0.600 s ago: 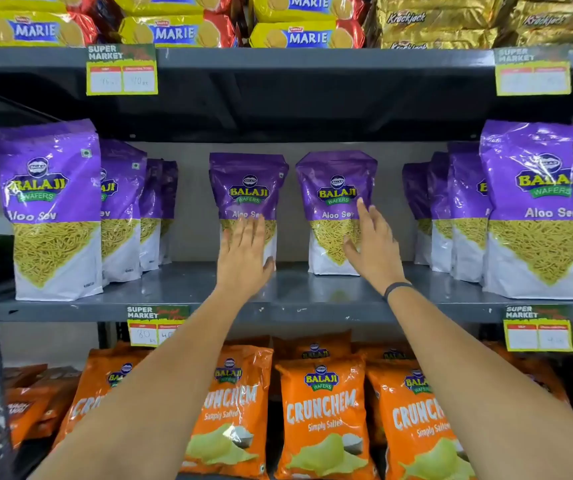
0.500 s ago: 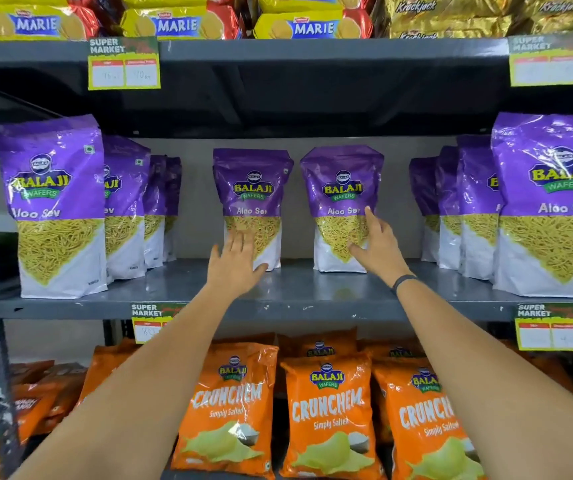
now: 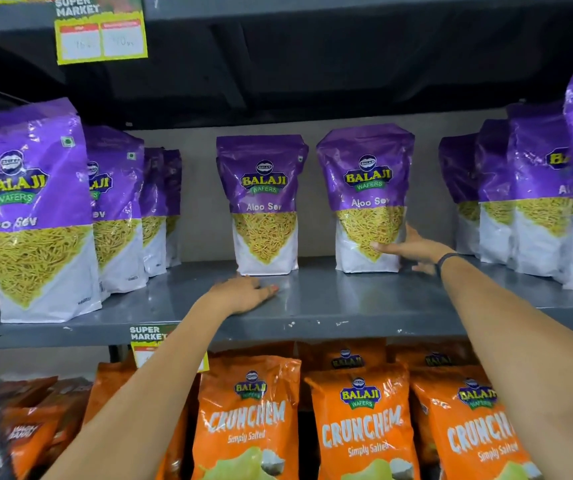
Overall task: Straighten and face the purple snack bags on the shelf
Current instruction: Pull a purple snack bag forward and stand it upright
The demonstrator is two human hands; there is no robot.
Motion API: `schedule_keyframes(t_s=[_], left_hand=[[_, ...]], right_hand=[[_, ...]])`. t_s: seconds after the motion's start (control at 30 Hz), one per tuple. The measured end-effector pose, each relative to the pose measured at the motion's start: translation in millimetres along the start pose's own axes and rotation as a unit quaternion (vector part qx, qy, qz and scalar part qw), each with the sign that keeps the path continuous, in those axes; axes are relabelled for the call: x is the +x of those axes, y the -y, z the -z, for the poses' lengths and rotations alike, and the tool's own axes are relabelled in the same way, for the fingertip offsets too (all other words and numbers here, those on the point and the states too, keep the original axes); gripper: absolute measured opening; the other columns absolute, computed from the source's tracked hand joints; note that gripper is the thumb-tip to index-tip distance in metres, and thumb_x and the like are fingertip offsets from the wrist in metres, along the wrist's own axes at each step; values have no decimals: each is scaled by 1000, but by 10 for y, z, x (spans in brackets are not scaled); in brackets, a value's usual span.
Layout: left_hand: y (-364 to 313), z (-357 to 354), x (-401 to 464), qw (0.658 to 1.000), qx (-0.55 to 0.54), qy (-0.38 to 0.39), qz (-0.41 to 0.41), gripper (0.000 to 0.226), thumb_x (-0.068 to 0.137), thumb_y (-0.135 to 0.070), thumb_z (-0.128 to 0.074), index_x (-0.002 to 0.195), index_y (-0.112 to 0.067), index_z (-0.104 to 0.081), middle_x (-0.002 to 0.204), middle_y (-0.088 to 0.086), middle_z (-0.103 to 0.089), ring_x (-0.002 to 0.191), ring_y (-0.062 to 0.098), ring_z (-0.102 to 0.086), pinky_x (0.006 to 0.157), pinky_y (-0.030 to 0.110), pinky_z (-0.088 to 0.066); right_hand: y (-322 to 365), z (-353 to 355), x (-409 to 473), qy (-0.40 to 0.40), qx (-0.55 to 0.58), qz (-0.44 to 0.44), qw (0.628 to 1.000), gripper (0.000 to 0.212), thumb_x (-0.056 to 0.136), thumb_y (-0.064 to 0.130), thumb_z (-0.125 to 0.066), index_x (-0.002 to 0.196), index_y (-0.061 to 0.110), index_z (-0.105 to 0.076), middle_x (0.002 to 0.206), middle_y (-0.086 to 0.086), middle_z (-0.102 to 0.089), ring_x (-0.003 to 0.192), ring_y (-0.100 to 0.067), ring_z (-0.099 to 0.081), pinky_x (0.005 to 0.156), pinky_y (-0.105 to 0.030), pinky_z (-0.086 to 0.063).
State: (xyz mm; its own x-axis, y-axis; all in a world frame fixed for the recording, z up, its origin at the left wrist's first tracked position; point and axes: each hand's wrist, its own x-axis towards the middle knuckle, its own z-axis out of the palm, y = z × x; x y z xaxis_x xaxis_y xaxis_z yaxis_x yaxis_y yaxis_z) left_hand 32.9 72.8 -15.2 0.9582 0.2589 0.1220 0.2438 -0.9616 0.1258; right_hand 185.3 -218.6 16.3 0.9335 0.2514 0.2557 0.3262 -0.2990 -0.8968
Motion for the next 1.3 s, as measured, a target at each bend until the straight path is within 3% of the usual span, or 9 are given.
schedule_keyframes(t_s=[0.23,0.37,0.5,0.6,0.73,0.8,1.03,1.17,1.3], left_hand=[[-63,7,-38,1000,-14,4,-5,67,91,-62,-26,142,-21,-42,155,10,-36,140,30,-36,116,44,-29],[-50,9,-20,1000,-16,-1,-6,65,91,-62,-27,138,-22,-46,151,11,-41,136,31,-40,113,43,-32],[-22,10,-3,1000,-22,-6,-11,63,90,-62,-27,131,-22,-52,147,11,-46,133,30,-43,112,45,-34],[-14,2,-10,1000,-21,-5,-11,62,91,-62,-28,132,-22,-52,146,11,-46,133,30,-44,111,44,-35],[-22,5,-24,1000,-23,-2,-10,63,91,-61,-27,134,-22,-50,147,11,-45,133,30,-43,112,45,-34],[-21,9,-22,1000,-21,0,-11,63,91,-62,-27,134,-22,-50,148,10,-45,134,30,-43,113,45,-33],[-53,32,-52,1000,-26,5,-3,64,91,-61,-27,136,-21,-50,149,10,-44,134,29,-43,111,41,-36],[-65,37,-75,999,-36,6,6,65,92,-60,-29,139,-20,-46,151,8,-41,137,28,-40,113,40,-33],[-65,44,-92,999,-39,5,9,64,91,-61,-29,138,-21,-49,150,8,-43,135,29,-42,113,42,-34]], right_hand=[[-9,38,157,40,81,-43,995,108,56,26,-88,141,22,-22,142,5,-45,134,-18,-37,105,-39,-32],[-208,173,514,66,77,-27,994,138,21,41,-96,139,25,-27,136,5,-53,130,-19,-46,109,-46,-34],[-83,123,334,42,66,-27,997,141,17,45,-94,138,21,-25,134,2,-53,126,-19,-46,106,-42,-38],[7,74,180,34,31,-36,998,127,35,44,-91,139,18,-23,136,2,-49,128,-19,-42,96,-35,-40],[-4,103,196,16,-10,-10,1000,154,5,62,-84,139,17,-24,135,2,-49,126,-18,-43,84,-32,-40],[-34,128,207,22,-15,-9,1000,152,5,64,-84,138,18,-26,136,2,-50,128,-19,-44,83,-33,-40],[-66,215,114,32,-19,-1,999,146,13,63,-85,139,21,-25,138,3,-48,129,-20,-43,98,-41,-43],[-22,251,-57,45,-33,-7,998,144,14,66,-83,139,25,-24,138,8,-46,128,-16,-41,79,-33,-45],[-35,301,-201,51,-42,-2,998,143,14,70,-81,137,27,-24,136,9,-47,124,-17,-44,99,-44,-44]])
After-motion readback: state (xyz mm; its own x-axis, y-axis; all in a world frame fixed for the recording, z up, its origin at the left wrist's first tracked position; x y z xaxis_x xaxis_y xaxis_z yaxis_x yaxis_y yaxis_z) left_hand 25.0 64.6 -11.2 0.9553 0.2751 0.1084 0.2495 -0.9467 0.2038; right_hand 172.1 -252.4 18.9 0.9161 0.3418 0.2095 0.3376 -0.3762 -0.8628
